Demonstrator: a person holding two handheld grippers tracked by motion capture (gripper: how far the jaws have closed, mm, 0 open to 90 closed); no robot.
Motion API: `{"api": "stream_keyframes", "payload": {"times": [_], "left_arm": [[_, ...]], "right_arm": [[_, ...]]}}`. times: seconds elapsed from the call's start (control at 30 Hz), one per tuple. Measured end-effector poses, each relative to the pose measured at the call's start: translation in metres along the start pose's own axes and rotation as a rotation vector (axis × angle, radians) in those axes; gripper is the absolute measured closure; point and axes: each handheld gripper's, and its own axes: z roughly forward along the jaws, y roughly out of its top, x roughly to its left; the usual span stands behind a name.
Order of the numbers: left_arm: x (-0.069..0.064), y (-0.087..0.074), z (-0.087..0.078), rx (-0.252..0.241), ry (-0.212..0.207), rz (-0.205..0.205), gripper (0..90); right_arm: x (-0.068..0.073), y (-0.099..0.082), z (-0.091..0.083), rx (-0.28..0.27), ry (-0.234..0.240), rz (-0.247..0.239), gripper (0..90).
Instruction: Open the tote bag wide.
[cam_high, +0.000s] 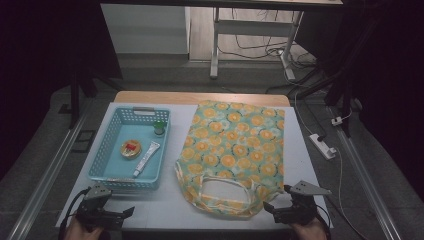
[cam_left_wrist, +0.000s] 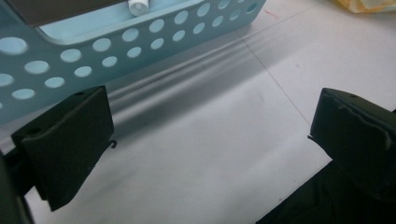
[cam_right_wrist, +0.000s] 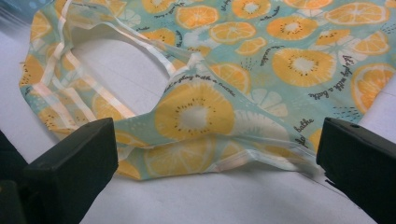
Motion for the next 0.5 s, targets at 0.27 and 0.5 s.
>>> {"api": "stream_keyframes", "payload": {"times": [0.27,0.5], "left_arm": [[-0.0010,0.0002,0.0000,0.001,-0.004,0.014,0.0],[-0.0017,0.0008,0.0005,0.007,0.003,0.016,0.0]], "right_arm": [[0.0014,0.0003,0.0012,0.008,-0.003,-0.011,0.0],[0.0033,0.0009,0.0032,0.030,-0.015,-0.029,0.0]]}}
